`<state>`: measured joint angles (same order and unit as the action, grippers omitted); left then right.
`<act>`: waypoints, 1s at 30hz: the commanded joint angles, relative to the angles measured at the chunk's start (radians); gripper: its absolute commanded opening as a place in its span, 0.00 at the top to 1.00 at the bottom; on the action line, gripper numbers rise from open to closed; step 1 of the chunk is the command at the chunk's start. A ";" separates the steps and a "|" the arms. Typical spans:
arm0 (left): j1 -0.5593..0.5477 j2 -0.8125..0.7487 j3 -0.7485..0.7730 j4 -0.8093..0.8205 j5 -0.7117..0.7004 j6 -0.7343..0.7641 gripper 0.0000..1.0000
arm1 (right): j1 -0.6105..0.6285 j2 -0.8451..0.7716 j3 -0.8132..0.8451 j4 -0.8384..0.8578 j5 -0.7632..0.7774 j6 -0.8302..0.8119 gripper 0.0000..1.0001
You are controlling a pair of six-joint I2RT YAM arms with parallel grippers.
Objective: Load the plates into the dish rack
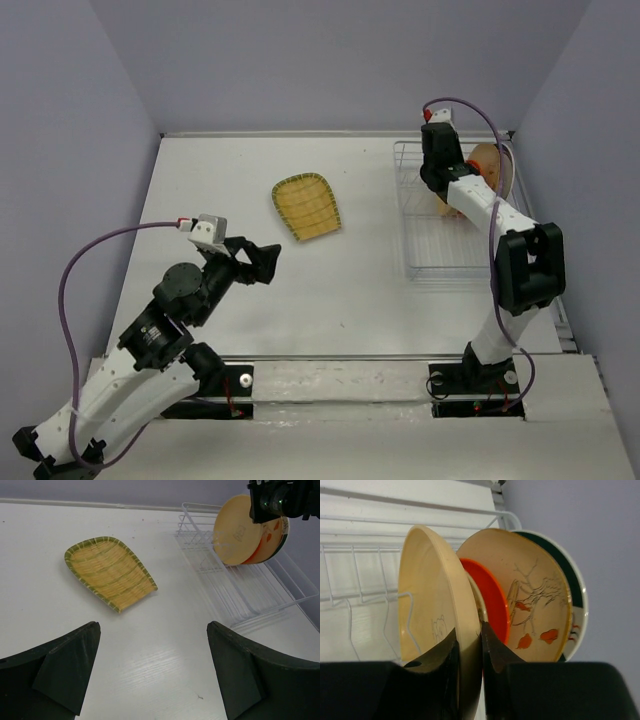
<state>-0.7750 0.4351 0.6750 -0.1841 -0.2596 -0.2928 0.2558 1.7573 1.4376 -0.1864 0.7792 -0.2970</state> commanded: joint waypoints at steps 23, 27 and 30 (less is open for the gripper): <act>0.247 0.530 0.000 0.352 0.123 -0.265 0.08 | 0.040 -0.625 -0.469 0.232 -0.743 0.771 0.00; 0.249 0.675 -0.019 0.514 -0.022 -0.342 0.22 | 0.196 -0.690 -0.601 0.386 -0.843 0.880 0.00; 0.253 0.844 0.041 0.552 -0.116 -0.345 0.23 | 0.315 -0.667 -0.640 0.401 -0.853 0.866 0.00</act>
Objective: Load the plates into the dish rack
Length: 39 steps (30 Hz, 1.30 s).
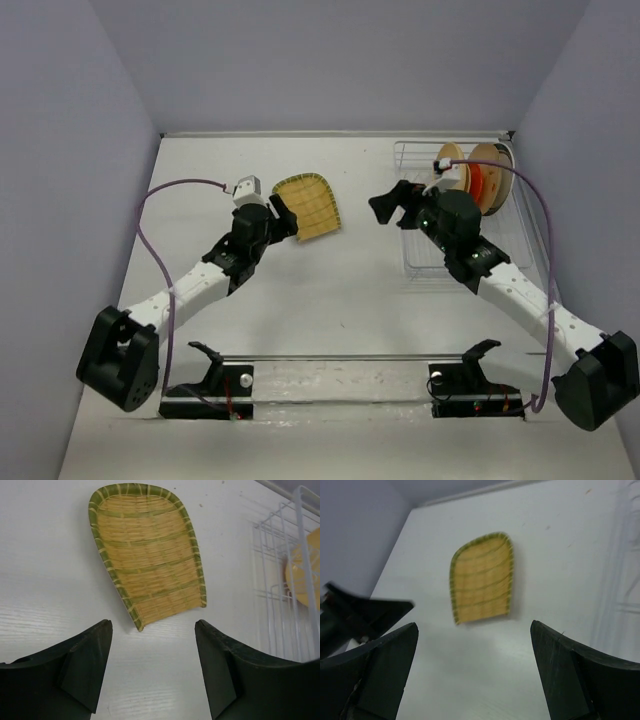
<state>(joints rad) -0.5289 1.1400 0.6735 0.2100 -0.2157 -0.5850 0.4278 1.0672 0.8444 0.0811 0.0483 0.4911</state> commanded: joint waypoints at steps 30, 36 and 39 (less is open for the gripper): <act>0.210 0.537 0.081 0.482 0.352 -0.154 0.94 | 0.204 0.119 0.031 -0.004 -0.217 -0.065 0.00; 0.142 0.288 -0.115 0.548 0.403 -0.188 0.94 | 0.194 0.158 0.179 -0.165 -0.148 -0.125 0.00; 0.136 0.114 -0.210 0.577 0.441 -0.216 0.94 | 0.184 0.165 0.193 -0.193 -0.149 -0.138 0.00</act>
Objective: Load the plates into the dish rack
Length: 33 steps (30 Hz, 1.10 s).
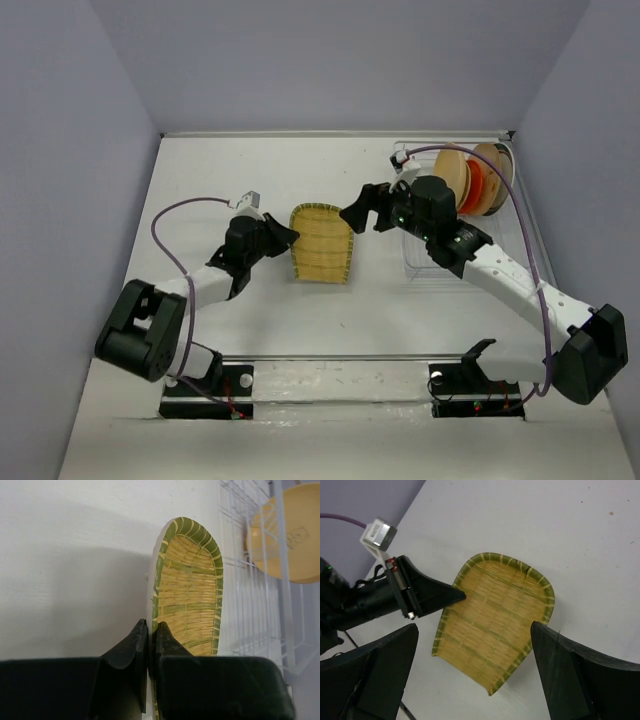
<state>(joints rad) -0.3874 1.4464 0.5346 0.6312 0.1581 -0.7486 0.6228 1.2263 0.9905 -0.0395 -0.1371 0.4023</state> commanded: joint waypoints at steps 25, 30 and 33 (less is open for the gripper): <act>-0.004 -0.514 -0.107 0.200 0.397 -0.123 0.88 | -0.060 -0.011 -0.073 0.073 -0.444 -0.063 0.15; -0.004 -0.534 -0.059 0.107 0.434 -0.066 0.49 | -0.071 -0.047 -0.081 0.157 -0.483 0.007 0.78; -0.002 -0.546 -0.001 -0.015 0.457 -0.014 0.21 | -0.081 -0.063 -0.052 0.159 -0.435 0.039 0.93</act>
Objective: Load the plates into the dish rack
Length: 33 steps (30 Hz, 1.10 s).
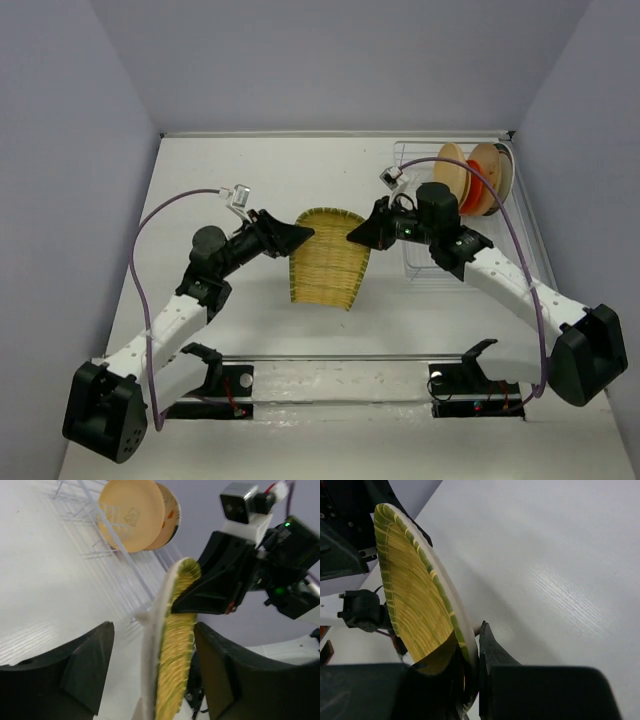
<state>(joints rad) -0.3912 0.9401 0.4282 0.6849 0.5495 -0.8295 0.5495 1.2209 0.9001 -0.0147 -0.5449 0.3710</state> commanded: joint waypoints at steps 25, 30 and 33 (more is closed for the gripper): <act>0.009 -0.357 0.216 -0.725 -0.290 0.583 0.01 | -0.151 0.087 0.401 0.137 1.444 -0.400 0.93; 0.009 -0.377 0.211 -0.723 -0.290 0.581 0.01 | -0.183 0.175 0.418 0.171 1.494 -0.406 0.93; 0.009 -0.376 0.211 -0.725 -0.286 0.579 0.01 | -0.183 0.216 0.415 0.182 1.517 -0.386 0.93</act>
<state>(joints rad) -0.3843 0.5728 0.6453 -0.0647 0.2577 -0.2695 0.3748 1.4239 1.2457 -0.0040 0.8600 -0.0181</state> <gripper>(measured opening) 0.990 0.188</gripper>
